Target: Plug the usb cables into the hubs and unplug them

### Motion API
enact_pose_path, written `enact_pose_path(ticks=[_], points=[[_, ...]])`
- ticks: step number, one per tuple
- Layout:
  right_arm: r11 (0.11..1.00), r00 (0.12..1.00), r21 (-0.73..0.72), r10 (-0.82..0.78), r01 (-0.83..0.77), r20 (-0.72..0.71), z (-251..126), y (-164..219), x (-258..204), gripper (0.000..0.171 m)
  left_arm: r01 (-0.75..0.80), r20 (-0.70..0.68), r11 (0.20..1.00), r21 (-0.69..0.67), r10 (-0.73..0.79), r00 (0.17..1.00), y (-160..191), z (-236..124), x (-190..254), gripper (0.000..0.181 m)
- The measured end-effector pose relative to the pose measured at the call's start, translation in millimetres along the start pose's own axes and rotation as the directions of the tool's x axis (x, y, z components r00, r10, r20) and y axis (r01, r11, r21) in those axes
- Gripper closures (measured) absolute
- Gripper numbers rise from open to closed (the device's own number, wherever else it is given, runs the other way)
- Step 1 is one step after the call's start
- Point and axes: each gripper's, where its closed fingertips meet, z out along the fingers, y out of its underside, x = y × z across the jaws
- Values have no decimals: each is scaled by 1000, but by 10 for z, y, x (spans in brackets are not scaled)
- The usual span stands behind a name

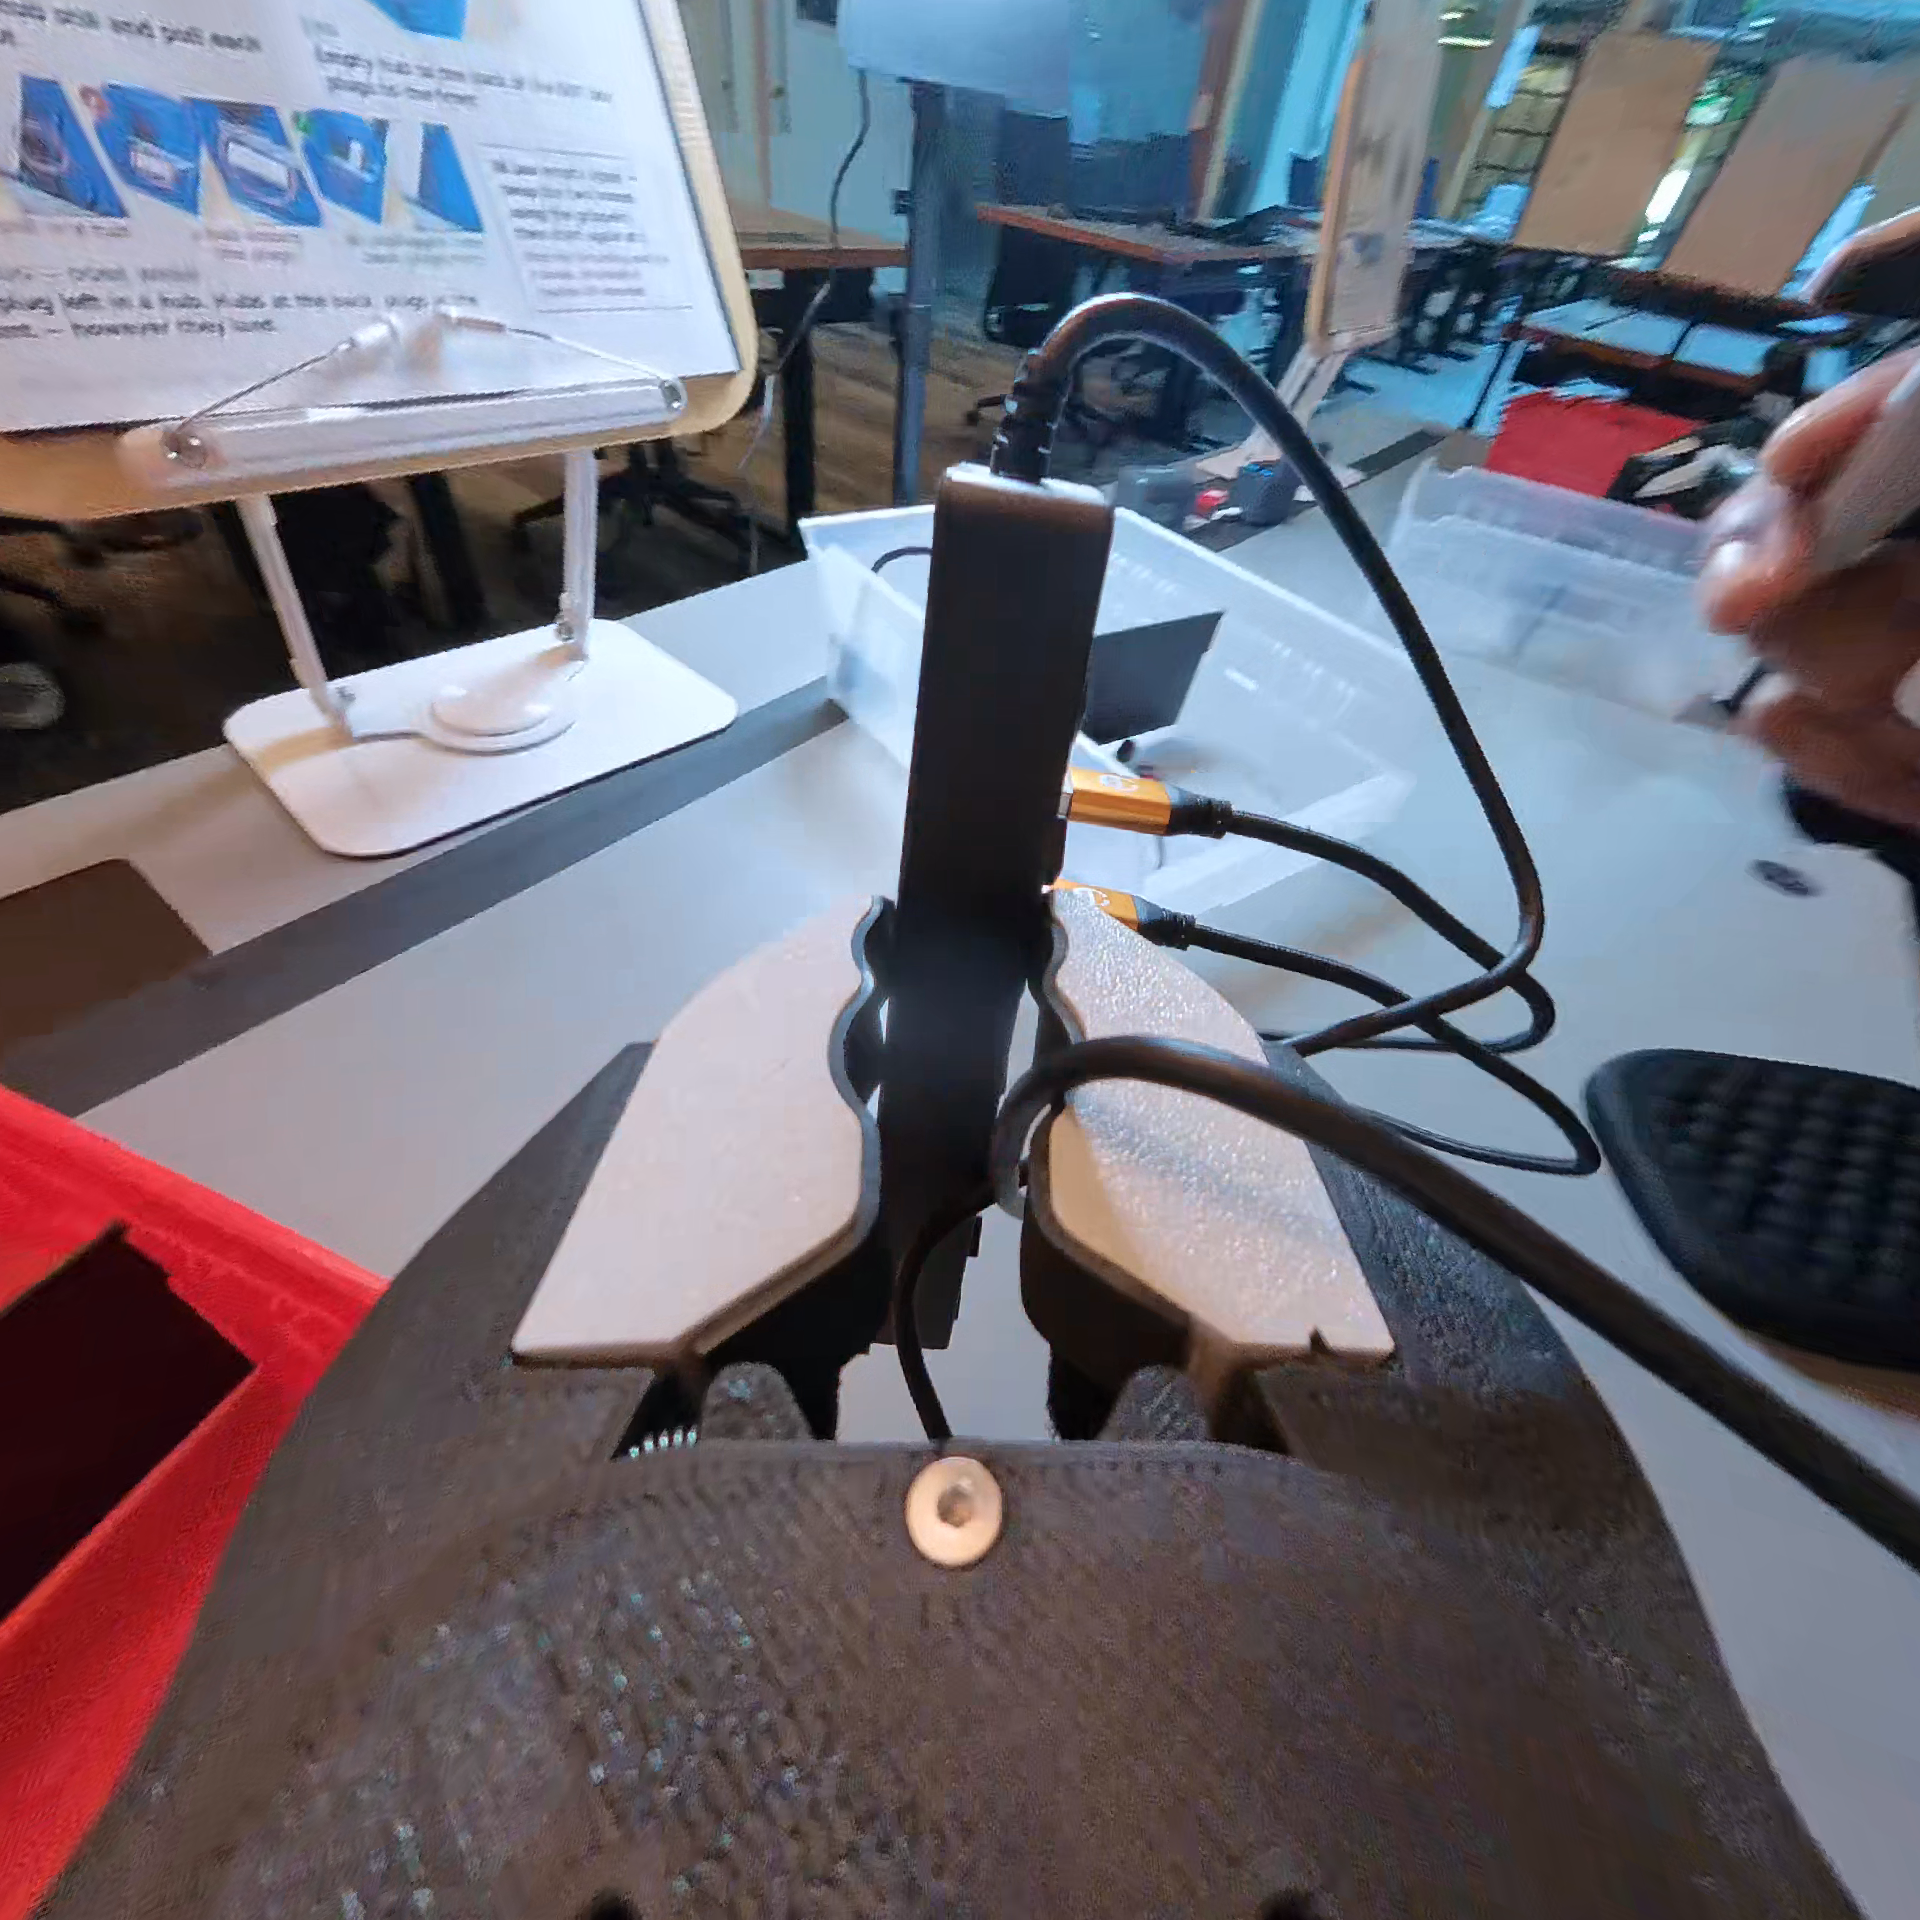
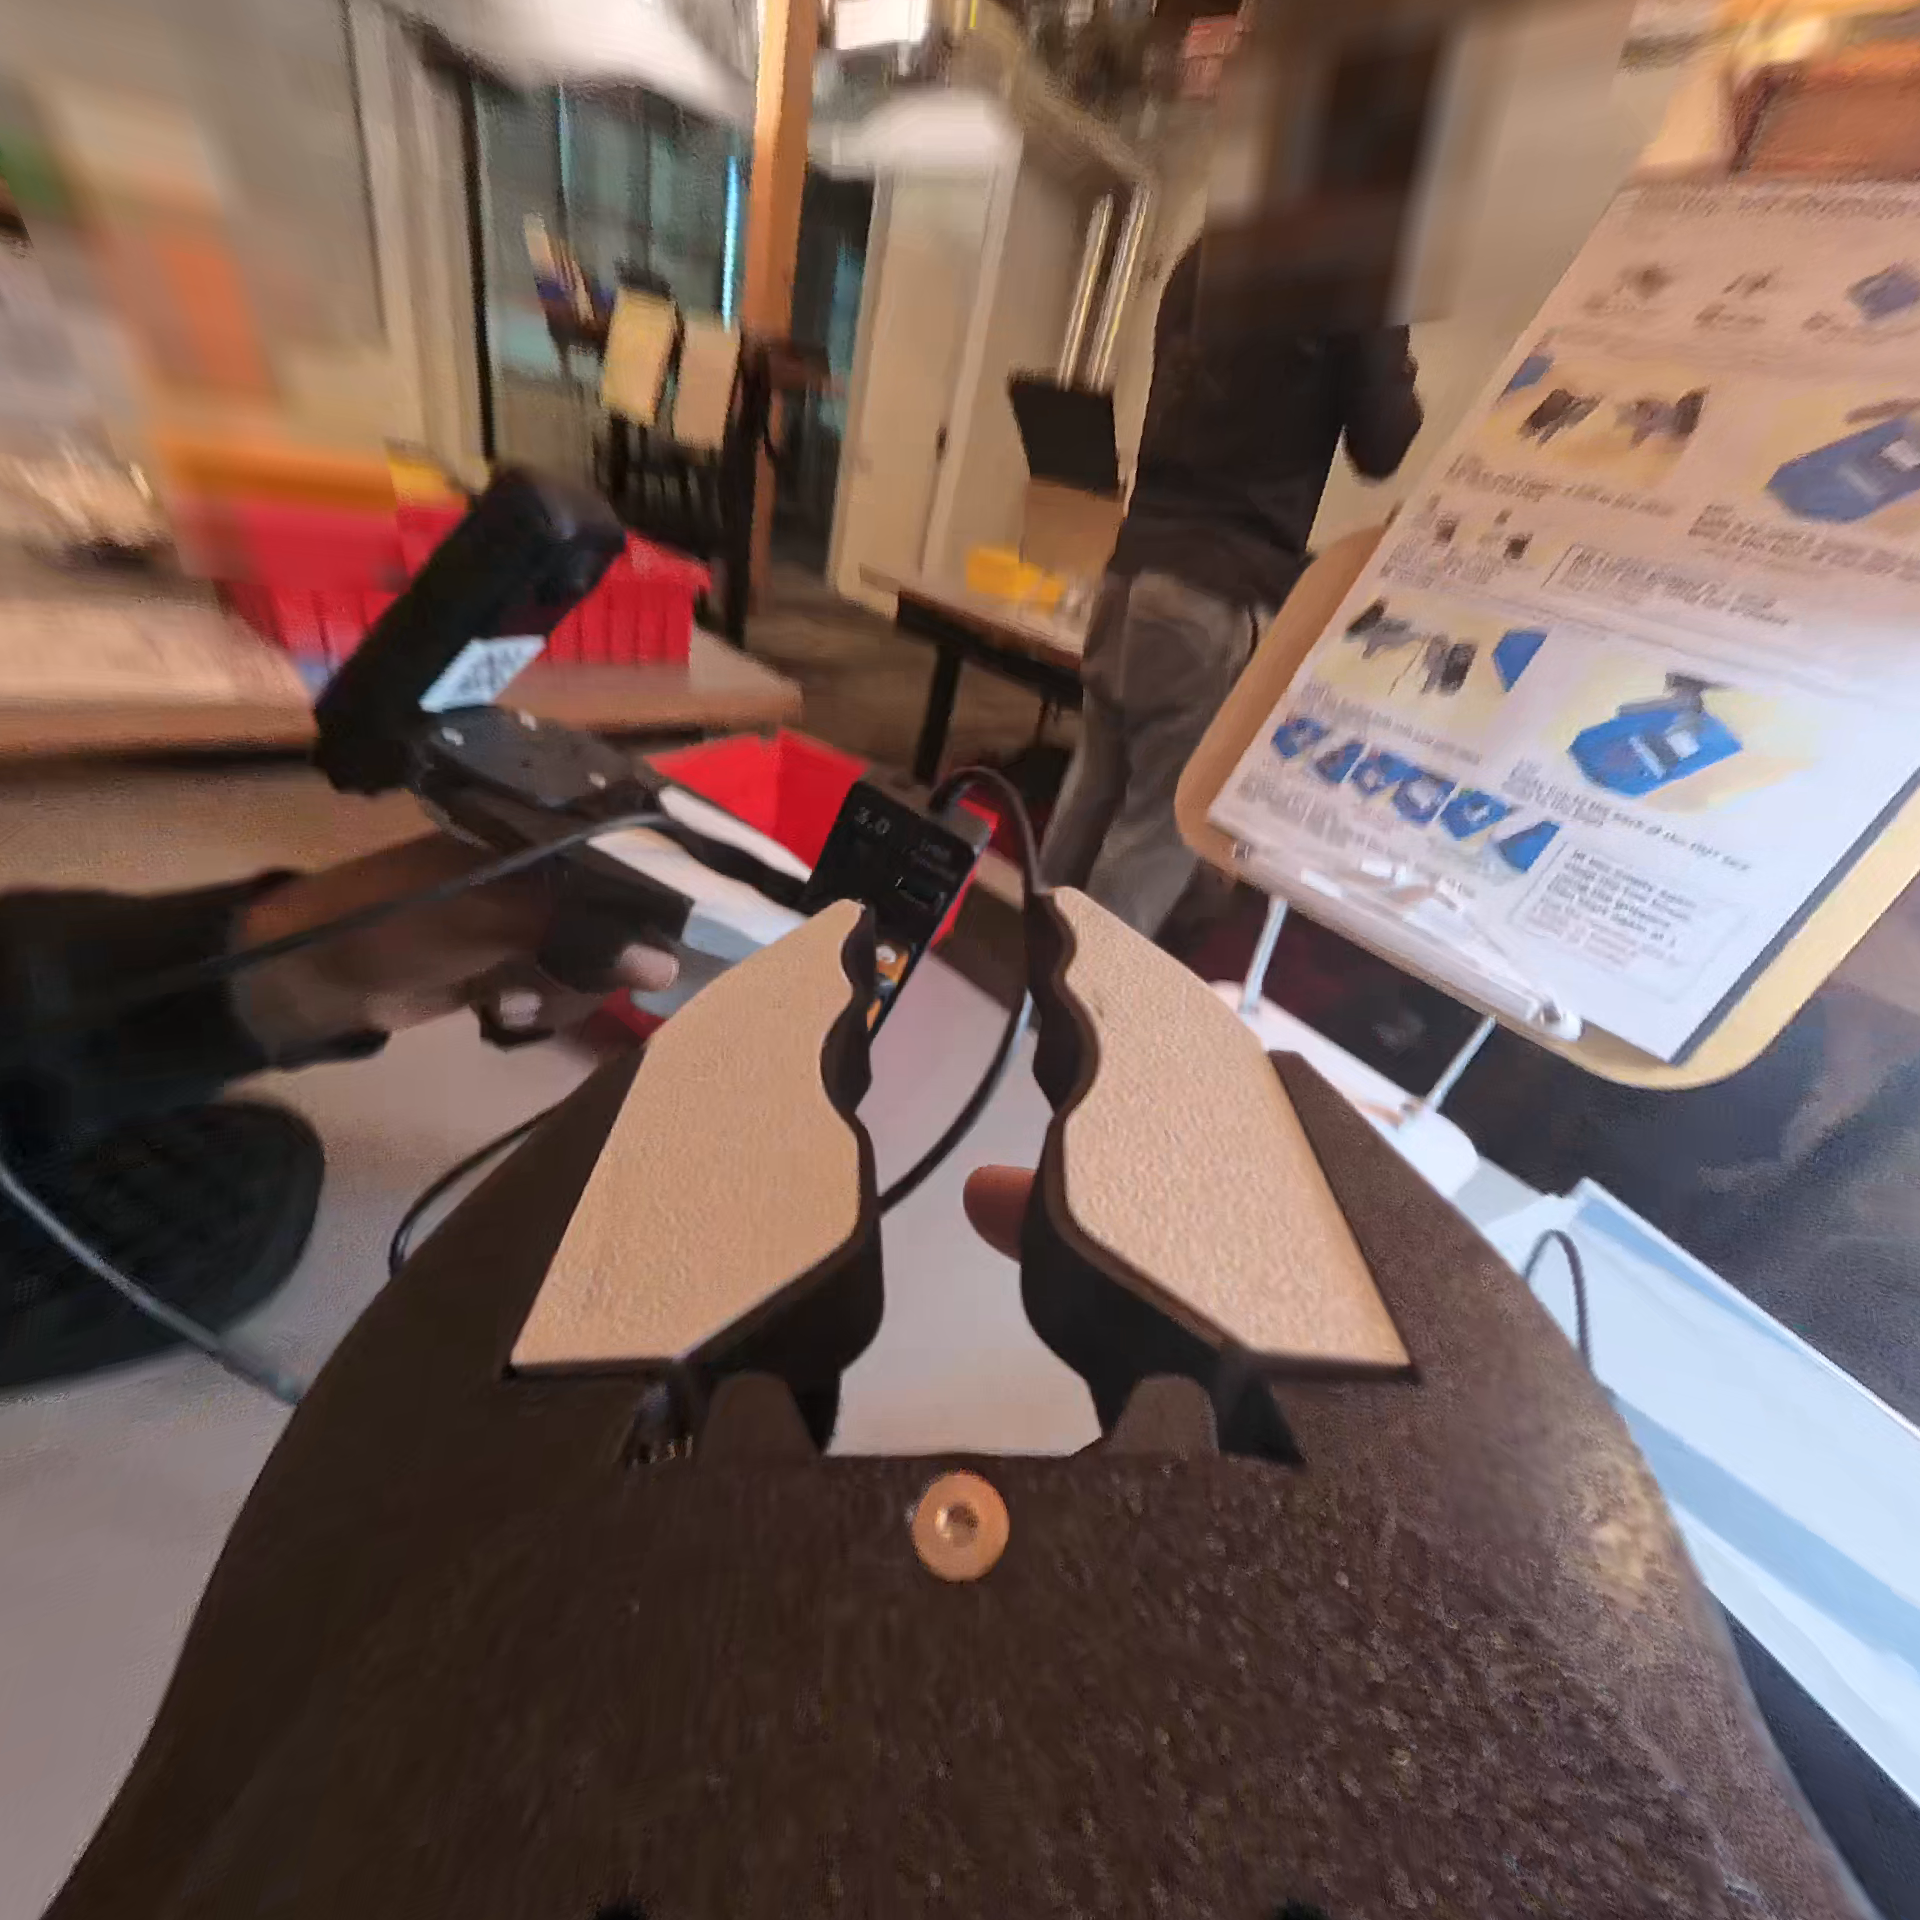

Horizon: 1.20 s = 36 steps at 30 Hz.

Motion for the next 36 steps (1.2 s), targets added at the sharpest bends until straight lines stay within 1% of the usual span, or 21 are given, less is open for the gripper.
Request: enact_pose_path(ticks=[2,3,5,7,8,11,12,13,16,19,20,21,22,24,26,27,29,30,32,33,36], points=[[982,997,-185,-11,24,74,163,280,-182,144,-37,60,999,4,37,997,88,56,15,155],[968,996,-249,-16,38,91,262,431,-235,144,-86,95,996,-4,86,992,102,68,31,155],[942,997,-330,-50,66,56,461,716,-198,143,-240,181,970,-36,242,953,106,63,62,155],[921,998,-388,-23,43,57,609,978,-164,140,-336,228,940,-67,342,912,117,46,115,155],[916,997,-401,22,11,79,660,1067,-182,137,-359,235,930,-82,368,900,139,43,143,155],[923,978,-378,136,-68,157,748,1168,-249,137,-406,230,908,-109,420,878,216,68,200,155],[931,971,-358,151,-76,187,759,1179,-270,148,-406,224,906,-118,422,878,245,86,206,155],[937,966,-341,154,-76,207,761,1198,-273,153,-410,217,904,-120,427,878,262,95,205,155],[946,958,-315,152,-71,242,740,1253,-252,154,-437,138,887,-151,457,879,358,121,256,155],[963,943,-265,123,-39,308,702,1252,-217,155,-509,5,831,-225,523,852,515,94,318,149],[967,939,-254,112,-27,326,688,1258,-192,155,-506,-34,826,-249,515,857,565,62,322,149],[971,933,-239,90,-4,347,668,1262,-171,155,-494,-70,828,-265,494,867,592,21,321,148],[975,926,-220,68,17,371,642,1261,-158,155,-493,-122,833,-251,478,870,598,-28,351,147],[982,904,-184,45,38,425,568,1231,-160,155,-490,-260,840,-234,432,864,660,-163,426,137],[985,878,-164,32,53,477,485,1189,-200,155,-443,-351,876,-190,360,864,668,-290,452,133],[985,867,-157,21,66,498,449,1169,-235,155,-406,-423,895,-182,302,854,686,-374,495,132],[984,848,-146,-11,104,529,403,1142,-322,155,-335,-523,932,-135,220,823,636,-534,545,125],[983,838,-141,-22,118,546,386,1129,-374,155,-299,-568,947,-115,184,802,596,-620,569,124],[981,817,-136,-38,141,575,368,1116,-488,156,-229,-546,971,-60,160,822,444,-642,524,127],[979,809,-129,-51,156,585,370,1108,-554,155,-223,-538,974,-51,161,827,416,-622,545,126],[971,779,-102,-106,214,618,384,1066,-795,156,-305,-544,950,-71,219,810,553,-453,773,113]])
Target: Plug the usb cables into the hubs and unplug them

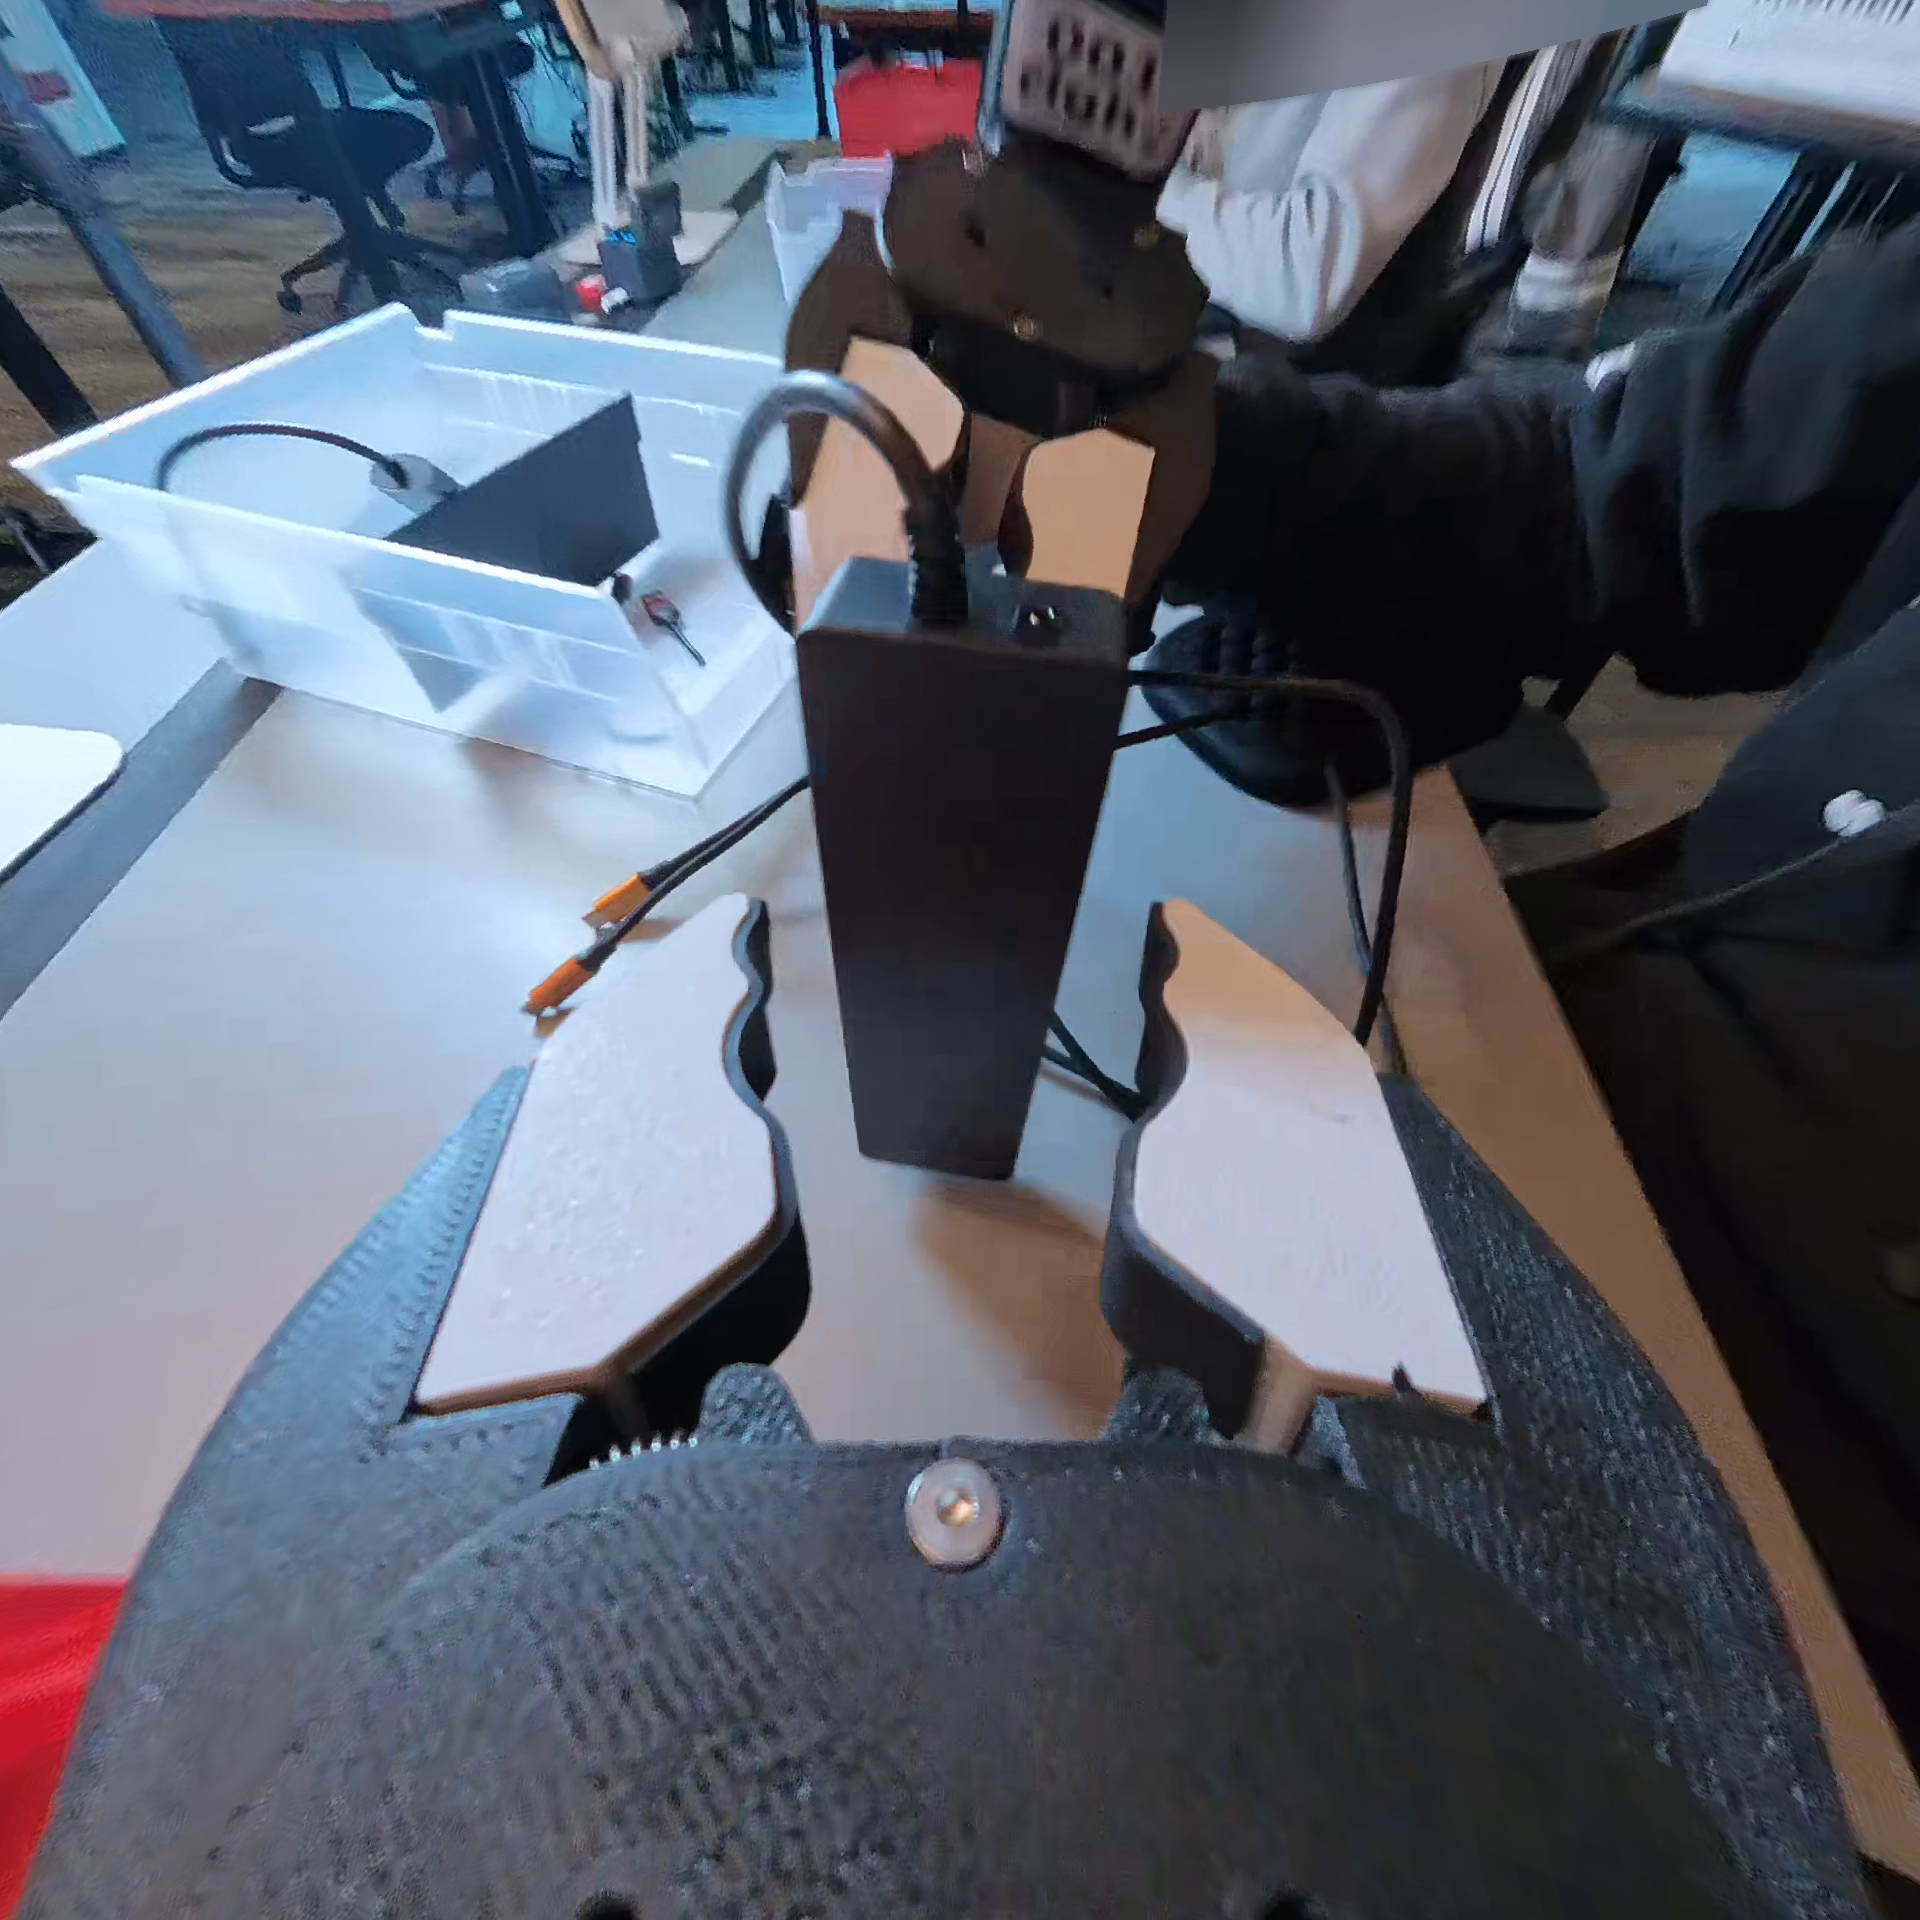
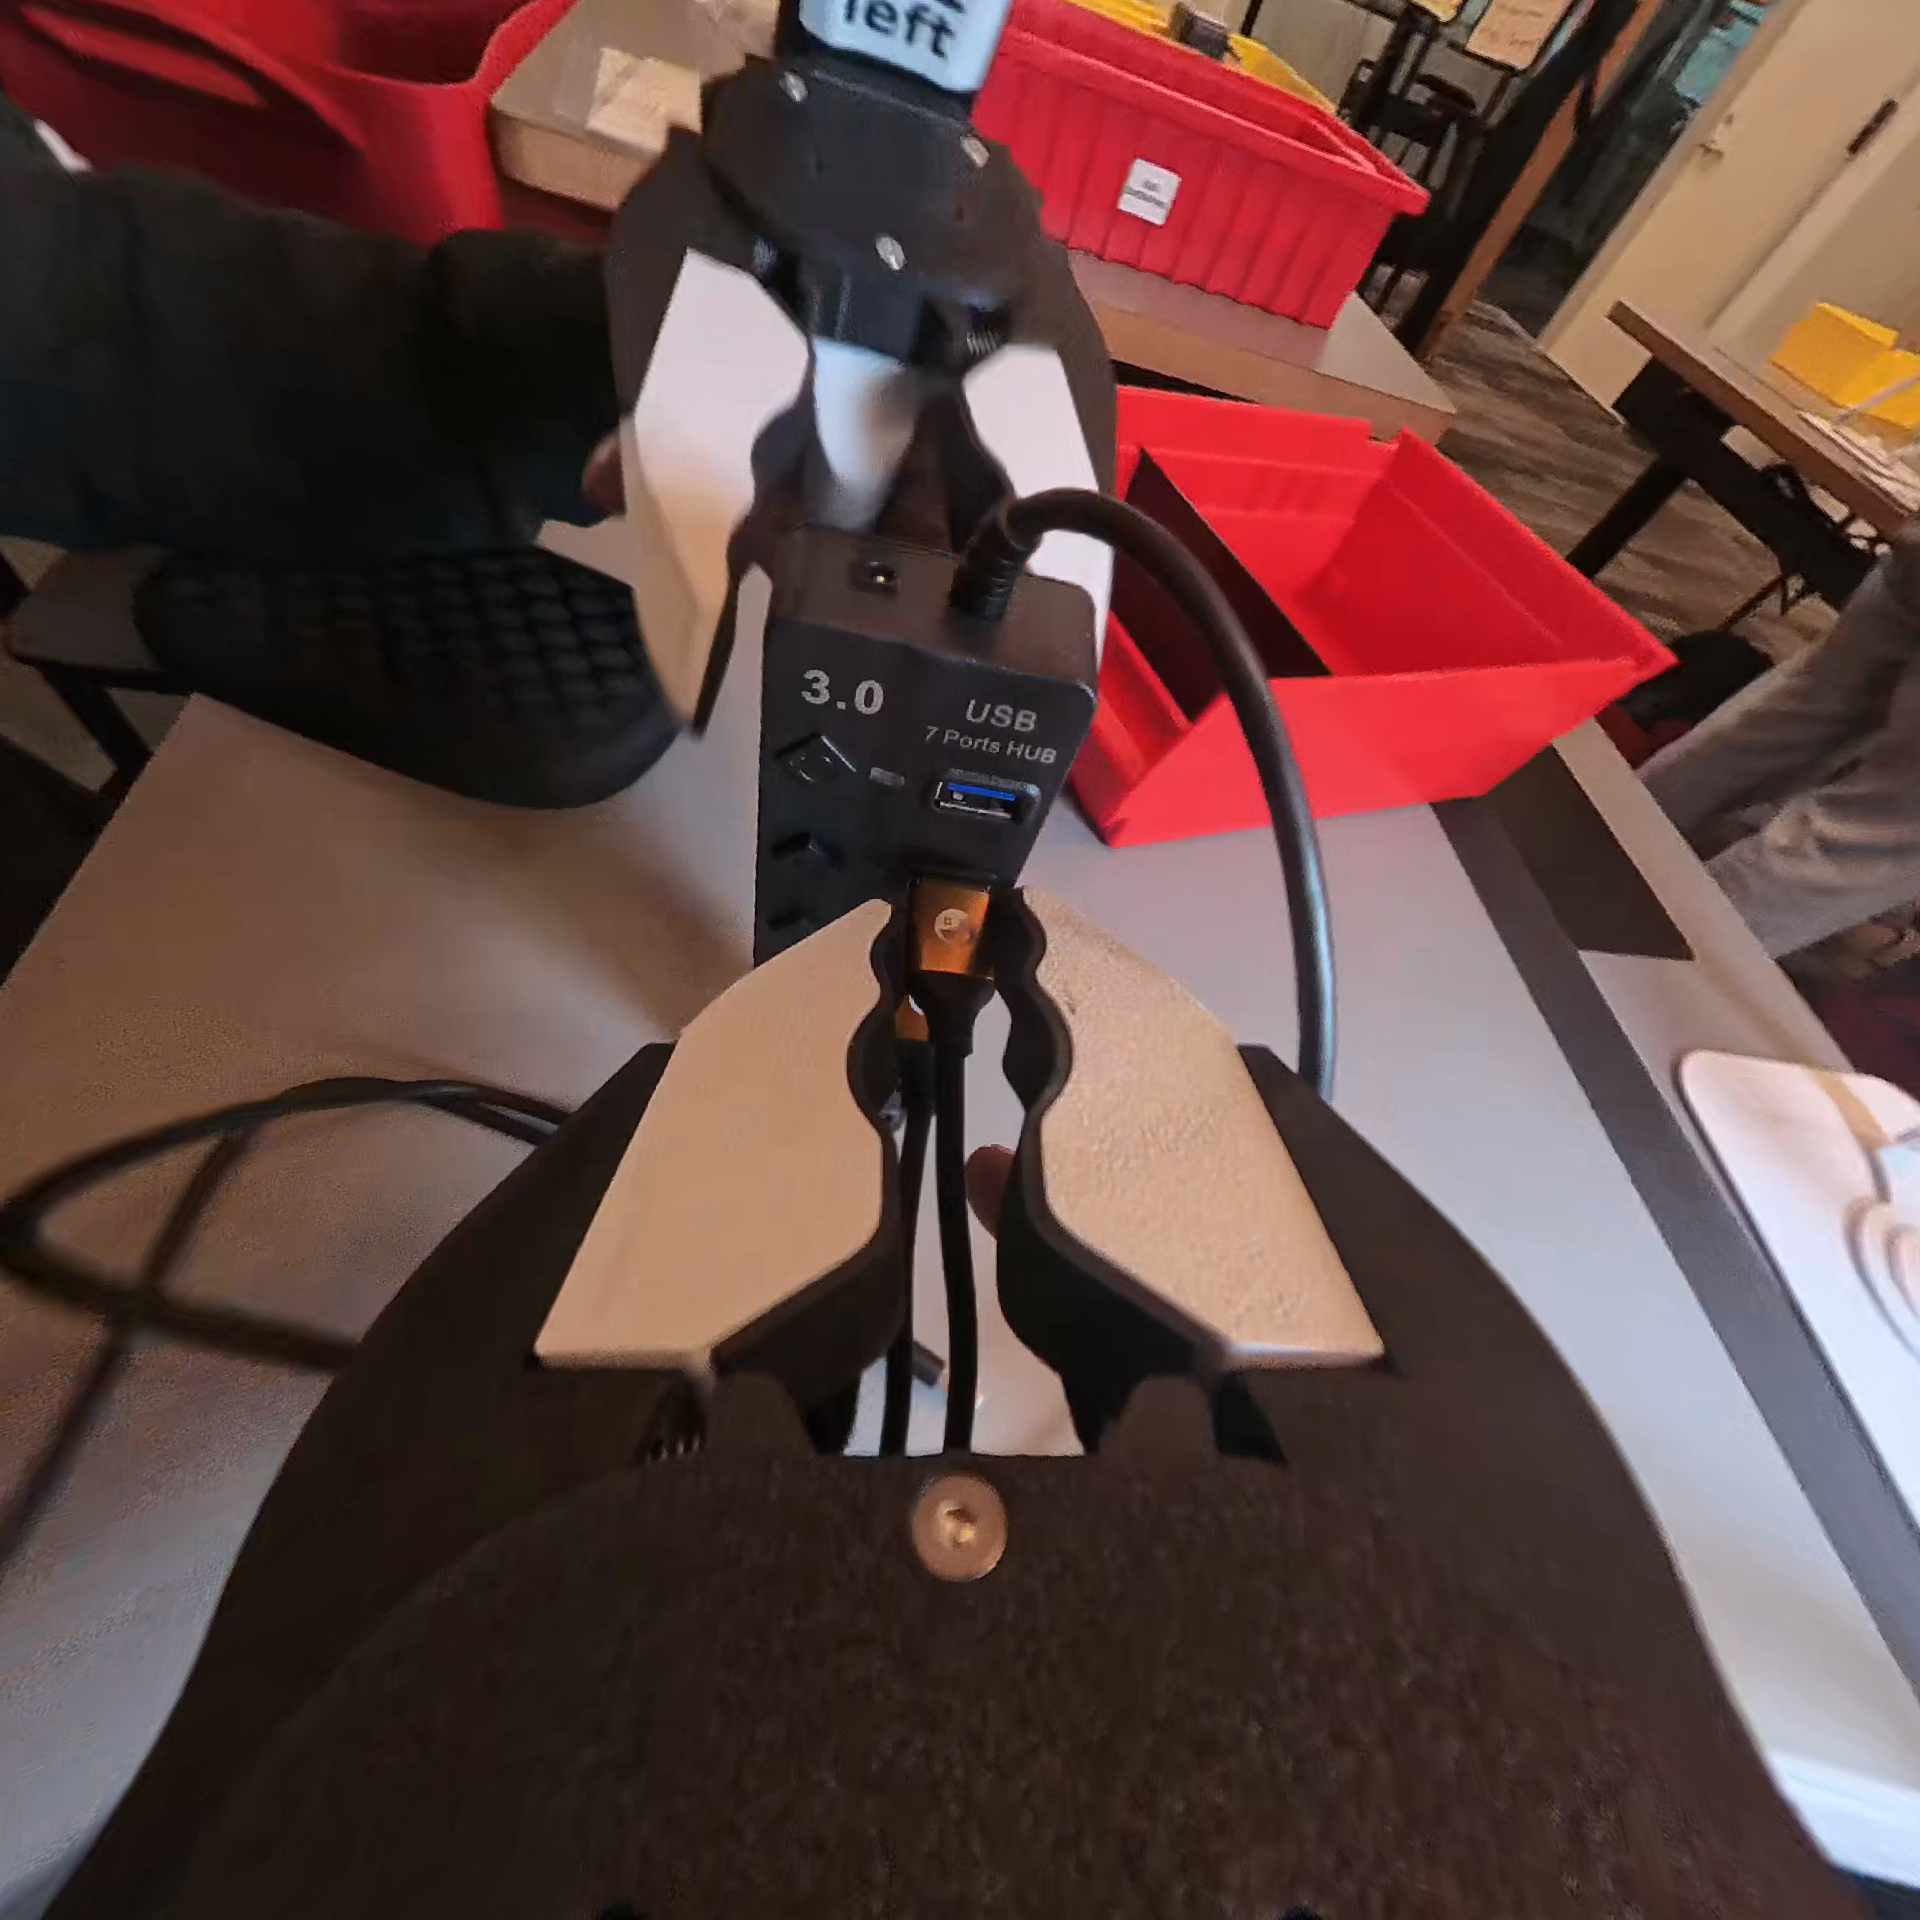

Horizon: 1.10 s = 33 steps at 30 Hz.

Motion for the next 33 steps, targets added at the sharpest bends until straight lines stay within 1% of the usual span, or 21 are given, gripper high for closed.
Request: enact_pose_path(ticks=[1,2,3,4,7,9,10,11,13,14,15,16,17,18,19,21,23,25,30,33], points=[[1000,1000,-8,-28,28,-1,41,-30,-45,156,-37,15,999,-35,37,999,41,114,23,111],[998,999,-21,-53,53,-3,71,-49,-81,156,-78,33,995,-65,81,996,77,207,38,114],[996,997,-46,-76,76,-6,82,-38,-103,156,-118,29,990,-79,121,992,95,260,79,121],[993,995,-70,-97,96,-13,72,-11,-106,156,-144,43,985,-92,148,988,107,267,71,123],[994,996,-64,-89,88,-22,41,-6,-100,155,-184,68,974,-133,194,979,94,244,59,125],[993,997,-95,-69,65,-42,-35,68,-12,156,-203,163,967,-154,227,960,68,126,-89,125],[996,999,-90,-31,26,-45,-116,114,42,156,-168,223,980,-107,189,956,10,-20,-221,125],[998,999,-59,4,-6,-33,-214,121,60,156,-103,238,994,-44,111,965,-40,-181,-311,125],[999,999,-7,34,-34,19,-429,38,21,156,14,249,999,29,-21,968,-42,-416,-441,126],[997,999,74,37,-39,33,-568,-128,20,156,44,291,997,63,-61,955,-38,-495,-532,126],[978,998,201,46,-53,38,-754,-377,48,156,68,344,993,95,-97,934,-27,-553,-638,126],[943,998,325,57,-65,36,-974,-629,102,157,95,365,989,114,-130,922,0,-573,-703,126],[907,998,417,66,-63,7,-1201,-829,199,157,121,355,986,117,-155,922,39,-553,-717,126],[880,995,473,76,-37,-65,-1415,-966,344,156,133,336,985,111,-163,928,71,-511,-705,126],[869,982,495,88,6,-165,-1613,-1045,517,157,129,322,987,99,-154,934,98,-461,-683,126],[874,920,479,118,82,-374,-1958,-1085,865,157,106,294,992,68,-122,948,131,-352,-619,126],[899,827,420,142,122,-545,-2209,-995,1161,157,102,273,993,59,-114,955,143,-264,-574,126],[924,736,361,159,124,-658,-2340,-791,1400,157,112,260,993,50,-121,958,175,-206,-558,126],[975,592,224,182,-2,-785,-2355,-55,1856,160,127,248,991,30,-131,960,260,-129,-559,126],[990,483,89,132,-112,-866,-2501,362,2030,163,117,256,993,14,-117,960,288,-117,-556,126]])
